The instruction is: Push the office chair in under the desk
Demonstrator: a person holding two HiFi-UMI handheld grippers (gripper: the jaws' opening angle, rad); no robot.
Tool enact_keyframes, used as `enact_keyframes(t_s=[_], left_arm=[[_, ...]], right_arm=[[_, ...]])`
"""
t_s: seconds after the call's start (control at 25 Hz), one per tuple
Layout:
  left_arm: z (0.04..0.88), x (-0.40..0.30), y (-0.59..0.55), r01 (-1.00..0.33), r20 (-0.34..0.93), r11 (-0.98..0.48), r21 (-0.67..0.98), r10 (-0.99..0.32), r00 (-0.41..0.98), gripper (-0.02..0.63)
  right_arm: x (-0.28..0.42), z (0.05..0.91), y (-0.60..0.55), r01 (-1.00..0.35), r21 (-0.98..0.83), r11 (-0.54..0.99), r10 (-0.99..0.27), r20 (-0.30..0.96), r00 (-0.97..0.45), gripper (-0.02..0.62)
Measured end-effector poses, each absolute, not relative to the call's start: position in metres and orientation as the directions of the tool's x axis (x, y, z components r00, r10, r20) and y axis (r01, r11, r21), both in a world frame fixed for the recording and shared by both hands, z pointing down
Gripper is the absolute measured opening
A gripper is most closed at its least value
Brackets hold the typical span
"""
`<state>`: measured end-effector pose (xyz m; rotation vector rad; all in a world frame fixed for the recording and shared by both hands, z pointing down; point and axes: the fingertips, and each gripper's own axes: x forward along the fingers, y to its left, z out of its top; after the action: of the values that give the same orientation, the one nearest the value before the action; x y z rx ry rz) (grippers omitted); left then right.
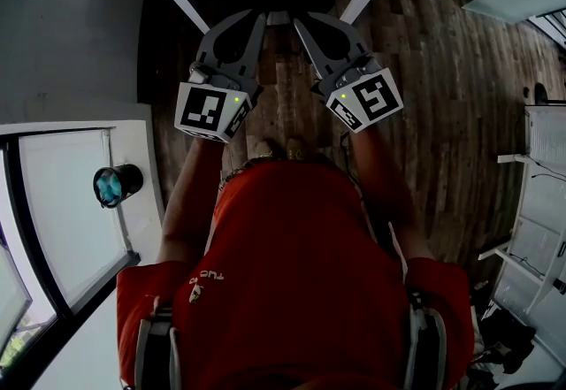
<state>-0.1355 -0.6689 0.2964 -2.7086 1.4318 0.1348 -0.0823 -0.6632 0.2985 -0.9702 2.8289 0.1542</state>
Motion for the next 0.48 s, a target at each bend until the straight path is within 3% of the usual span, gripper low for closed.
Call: enact_keyframes(t_s=[0.48], left_arm=[[0.2936,-0.1254,-0.6658,-0.814,-0.131,-0.581,0.003,-0.807,0.576,0.009]], right_arm=[[-0.0818,0.2967,-0.6611,-0.617,0.079,0.783,-0.599,-0.167,-0.783,0.025]])
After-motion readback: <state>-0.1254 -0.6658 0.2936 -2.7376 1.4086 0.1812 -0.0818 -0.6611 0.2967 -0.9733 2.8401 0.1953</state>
